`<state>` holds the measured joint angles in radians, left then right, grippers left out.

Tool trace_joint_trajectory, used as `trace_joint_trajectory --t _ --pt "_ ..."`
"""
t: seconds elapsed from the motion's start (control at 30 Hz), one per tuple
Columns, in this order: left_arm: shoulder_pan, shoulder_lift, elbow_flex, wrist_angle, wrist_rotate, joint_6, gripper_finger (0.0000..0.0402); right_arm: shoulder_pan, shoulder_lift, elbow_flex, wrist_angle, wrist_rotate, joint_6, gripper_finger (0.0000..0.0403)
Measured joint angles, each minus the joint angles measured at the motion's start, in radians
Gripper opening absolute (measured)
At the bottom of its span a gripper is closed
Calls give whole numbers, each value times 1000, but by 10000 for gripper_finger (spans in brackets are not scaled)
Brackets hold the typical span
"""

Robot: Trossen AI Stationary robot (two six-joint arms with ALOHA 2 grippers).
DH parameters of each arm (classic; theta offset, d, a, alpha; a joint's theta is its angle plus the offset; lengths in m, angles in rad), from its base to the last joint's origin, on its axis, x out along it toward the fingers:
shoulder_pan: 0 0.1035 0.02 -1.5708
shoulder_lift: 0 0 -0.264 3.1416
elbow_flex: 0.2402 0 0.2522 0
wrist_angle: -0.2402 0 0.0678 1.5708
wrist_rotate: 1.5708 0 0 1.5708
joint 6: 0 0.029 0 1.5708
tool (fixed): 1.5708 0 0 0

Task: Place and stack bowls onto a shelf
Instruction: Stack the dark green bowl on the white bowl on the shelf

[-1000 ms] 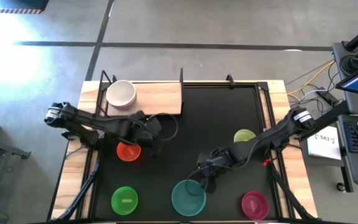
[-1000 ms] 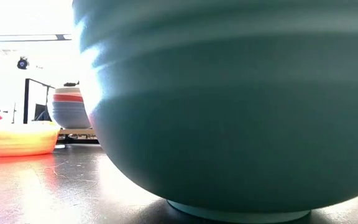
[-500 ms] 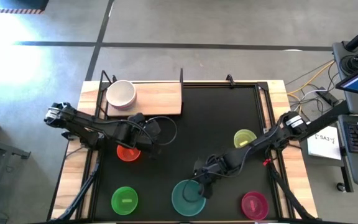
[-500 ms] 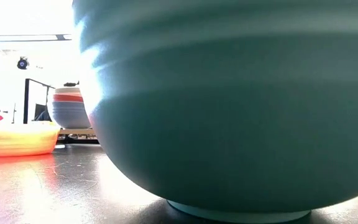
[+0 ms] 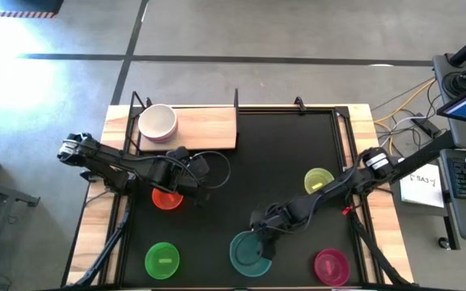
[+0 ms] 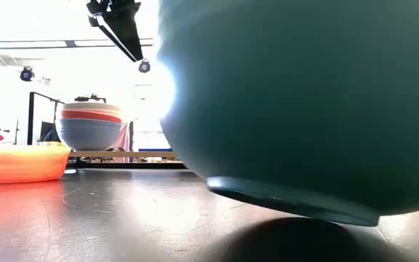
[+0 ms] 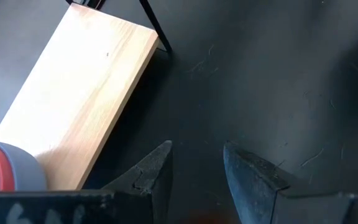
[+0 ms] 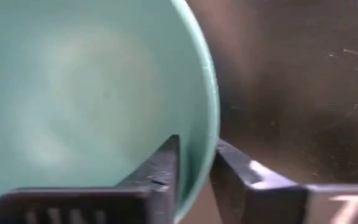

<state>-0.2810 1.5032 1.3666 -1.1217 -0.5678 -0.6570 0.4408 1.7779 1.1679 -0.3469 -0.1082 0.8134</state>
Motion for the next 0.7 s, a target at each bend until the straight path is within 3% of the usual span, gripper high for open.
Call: trace_joint_trajectory --t 0.1,0.17,0.7 --pt "0 0 0 1 0 0 125 0 6 6 9 -8 -26 21" --pt "0 0 0 2 0 0 125 -2 6 13 11 -24 -30 12" --pt "-9 0 0 10 8 18 125 -95 -67 58 -143 -31 -155 9"
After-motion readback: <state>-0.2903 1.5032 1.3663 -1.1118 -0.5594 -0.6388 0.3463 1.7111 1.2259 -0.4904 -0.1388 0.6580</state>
